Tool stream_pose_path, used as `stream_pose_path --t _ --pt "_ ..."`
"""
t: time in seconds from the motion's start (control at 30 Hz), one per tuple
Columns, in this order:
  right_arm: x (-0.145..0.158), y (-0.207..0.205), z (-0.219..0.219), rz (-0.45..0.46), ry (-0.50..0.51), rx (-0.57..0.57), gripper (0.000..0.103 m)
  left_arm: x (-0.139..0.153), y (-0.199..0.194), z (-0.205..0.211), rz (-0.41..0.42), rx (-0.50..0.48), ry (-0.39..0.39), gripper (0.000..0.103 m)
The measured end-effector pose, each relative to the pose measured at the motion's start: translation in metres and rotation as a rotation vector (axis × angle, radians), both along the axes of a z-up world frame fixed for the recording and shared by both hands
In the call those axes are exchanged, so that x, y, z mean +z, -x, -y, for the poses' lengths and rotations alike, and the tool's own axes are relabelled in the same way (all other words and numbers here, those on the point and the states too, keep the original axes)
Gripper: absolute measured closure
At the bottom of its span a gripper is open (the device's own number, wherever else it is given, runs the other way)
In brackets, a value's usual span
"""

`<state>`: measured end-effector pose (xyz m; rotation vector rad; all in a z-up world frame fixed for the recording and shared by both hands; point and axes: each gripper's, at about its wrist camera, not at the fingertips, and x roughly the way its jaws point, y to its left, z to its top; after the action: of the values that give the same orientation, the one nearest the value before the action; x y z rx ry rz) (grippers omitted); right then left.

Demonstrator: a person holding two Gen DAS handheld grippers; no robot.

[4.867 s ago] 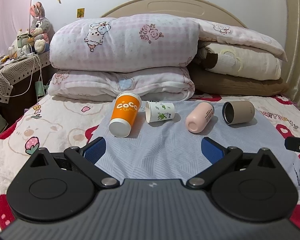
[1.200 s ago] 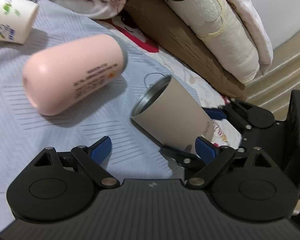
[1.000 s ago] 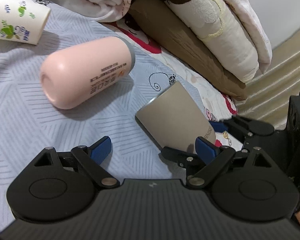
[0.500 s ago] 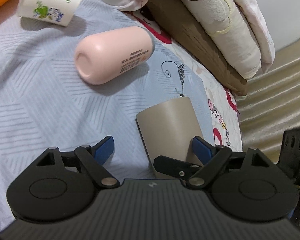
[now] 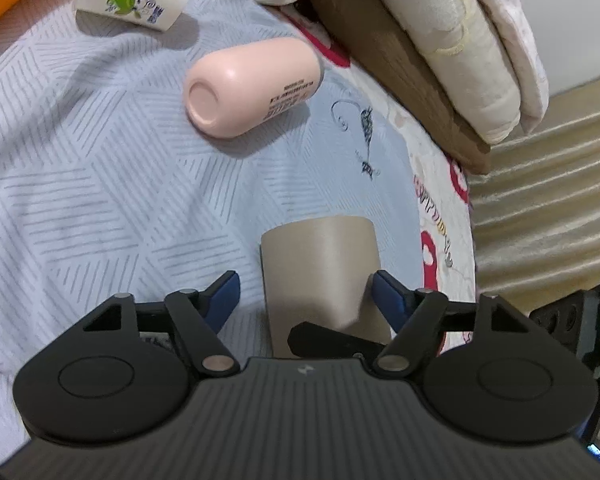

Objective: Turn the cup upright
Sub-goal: 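Grip the tumbler body with the left tool while the right tool holds its base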

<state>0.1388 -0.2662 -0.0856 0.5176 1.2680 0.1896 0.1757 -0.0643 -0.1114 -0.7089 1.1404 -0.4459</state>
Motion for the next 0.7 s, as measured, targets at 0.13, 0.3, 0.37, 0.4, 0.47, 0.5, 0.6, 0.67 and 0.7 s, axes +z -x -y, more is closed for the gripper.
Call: stream_pose_path --t 0.13,0.3,0.37,0.4,0.47,0.5,0.6,0.67,0.7 --pt "-0.002 0.01 -0.005 -0.019 -0.045 -0.043 0.018 0.001 0.003 -0.005 -0.04 -0.026 0.008 0.037" --pt "-0.001 0.026 -0.017 0.002 -0.092 -0.07 0.02 0.001 0.003 -0.005 -0.064 -0.099 -0.003 0.038" --pt "0.001 0.029 -0.024 0.033 -0.064 -0.046 0.02 0.004 0.003 -0.002 -0.046 -0.135 -0.025 0.038" --pt "0.001 0.03 -0.024 0.043 -0.058 -0.035 0.018 0.006 0.003 0.001 -0.034 -0.151 -0.04 0.038" --pt "-0.001 0.03 -0.02 0.054 -0.087 -0.009 0.015 0.012 0.001 0.006 0.008 -0.185 -0.081 0.038" --pt "-0.003 0.029 -0.017 0.06 -0.108 -0.005 0.015 0.015 -0.001 0.009 0.028 -0.212 -0.101 0.037" --pt "-0.003 0.028 -0.01 0.095 -0.088 0.006 0.014 0.02 -0.006 0.019 0.077 -0.291 -0.15 0.034" --pt "-0.002 0.026 -0.008 0.124 -0.087 0.029 0.014 0.02 -0.011 0.025 0.086 -0.335 -0.155 0.034" --pt "-0.002 0.026 -0.007 0.129 -0.094 0.037 0.014 0.02 -0.013 0.026 0.086 -0.35 -0.154 0.033"
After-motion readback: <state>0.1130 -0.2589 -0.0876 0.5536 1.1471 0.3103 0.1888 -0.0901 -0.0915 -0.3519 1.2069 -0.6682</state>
